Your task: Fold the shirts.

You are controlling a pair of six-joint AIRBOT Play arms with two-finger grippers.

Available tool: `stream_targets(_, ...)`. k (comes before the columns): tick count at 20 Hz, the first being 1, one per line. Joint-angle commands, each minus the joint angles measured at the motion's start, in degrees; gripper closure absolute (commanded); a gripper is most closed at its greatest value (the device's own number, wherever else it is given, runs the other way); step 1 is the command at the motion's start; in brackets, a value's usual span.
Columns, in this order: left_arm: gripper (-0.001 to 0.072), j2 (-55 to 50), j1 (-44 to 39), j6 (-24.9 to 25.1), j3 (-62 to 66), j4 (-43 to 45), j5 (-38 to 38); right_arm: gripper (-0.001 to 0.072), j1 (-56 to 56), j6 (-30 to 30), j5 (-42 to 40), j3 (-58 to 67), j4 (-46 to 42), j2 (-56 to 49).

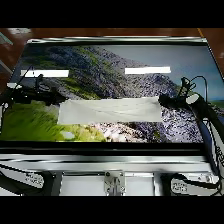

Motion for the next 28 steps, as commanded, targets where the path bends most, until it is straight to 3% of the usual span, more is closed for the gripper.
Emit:
stream_targets(1, 0.0672, -1.9, 0.0, -1.0, 0.5, 2.3, 1.2, 0.0652, 0.1, 0.9, -1.8, 0.5, -0.5, -1.5)
stream_targets(5, 0.0672, -1.9, 0.0, 1.4, 0.7, -0.1, 2.9, 0.0651, 0.2, 0.8, -5.9, 0.5, 3.3, -1.5)
stream_targets(12, 0.0672, -2.0, 0.2, 1.3, 0.7, -0.3, 5.5, 0.0652, 0.2, 0.4, -6.4, 0.5, 3.9, -1.8)
stream_targets(16, 0.0670, -4.0, -0.3, -1.6, 0.7, -0.2, 5.4, 0.0650, 0.1, 0.4, -4.7, 0.5, 3.7, -1.8)
stream_targets(17, 0.0611, -4.4, -0.7, -2.4, 0.7, -0.3, 5.2, 0.0624, 0.1, 0.4, -4.2, 0.5, 3.8, -1.8)
stream_targets(18, 0.0463, -4.5, -1.2, -2.3, 0.7, -0.2, 4.9, 0.0479, 0.1, 0.5, -3.8, 0.5, 3.8, -1.8)
stream_targets(19, 0.0280, -4.3, -1.5, -1.9, 0.8, -0.3, 4.7, 0.0232, 0.1, 0.5, -2.5, 0.5, 3.8, -1.8)
stream_targets(20, 0.0228, -4.0, -1.4, -1.9, 1.1, -0.2, 4.2, 0.0136, -0.4, 0.4, -1.0, 0.6, 3.1, -1.6)
stream_targets(22, 0.0228, -3.4, -0.2, -1.9, 2.8, -0.2, 1.7, 0.0130, -2.5, 0.5, 4.2, 1.5, 0.3, -1.4)
stream_targets(24, 0.0230, -2.3, 1.6, -1.9, 5.4, -0.2, -1.2, 0.0050, -6.1, 3.8, 7.3, 1.6, 0.4, -1.3)
stream_targets(28, 0.0232, 1.3, 2.9, -1.9, 8.2, -0.2, -3.3, 0.0051, -9.2, 4.9, 11.2, 1.6, 5.5, -3.5)
